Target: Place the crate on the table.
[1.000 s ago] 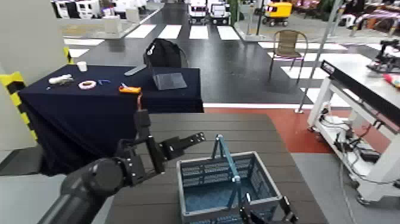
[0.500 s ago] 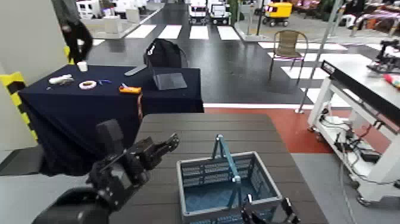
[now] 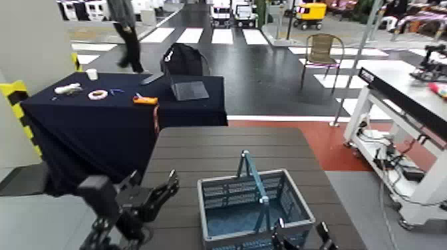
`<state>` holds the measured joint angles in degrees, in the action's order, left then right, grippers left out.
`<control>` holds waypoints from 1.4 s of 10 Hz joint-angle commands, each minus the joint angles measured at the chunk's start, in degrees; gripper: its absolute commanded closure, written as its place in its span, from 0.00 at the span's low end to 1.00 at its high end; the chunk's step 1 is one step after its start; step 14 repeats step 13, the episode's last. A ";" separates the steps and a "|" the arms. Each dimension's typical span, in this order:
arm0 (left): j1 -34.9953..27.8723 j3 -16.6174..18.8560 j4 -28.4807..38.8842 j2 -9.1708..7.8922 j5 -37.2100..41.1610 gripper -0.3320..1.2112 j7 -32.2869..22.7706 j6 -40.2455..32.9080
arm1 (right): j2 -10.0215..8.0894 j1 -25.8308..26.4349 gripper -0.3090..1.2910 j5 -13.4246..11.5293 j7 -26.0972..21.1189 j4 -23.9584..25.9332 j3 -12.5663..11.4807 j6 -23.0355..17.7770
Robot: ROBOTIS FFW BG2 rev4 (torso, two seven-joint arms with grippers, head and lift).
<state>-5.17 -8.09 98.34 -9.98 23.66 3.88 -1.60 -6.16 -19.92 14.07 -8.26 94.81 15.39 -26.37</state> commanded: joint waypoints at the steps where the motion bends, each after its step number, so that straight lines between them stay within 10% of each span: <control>1: -5.55 -0.34 0.81 -0.22 -2.83 0.28 -3.44 -5.44 | 0.18 -0.30 0.28 -0.10 0.00 0.20 -0.45 0.00; 14: -10.74 -2.54 1.16 -0.57 -11.18 0.29 -10.56 -12.47 | 0.36 -1.00 0.28 -1.85 -0.26 0.90 -1.42 0.97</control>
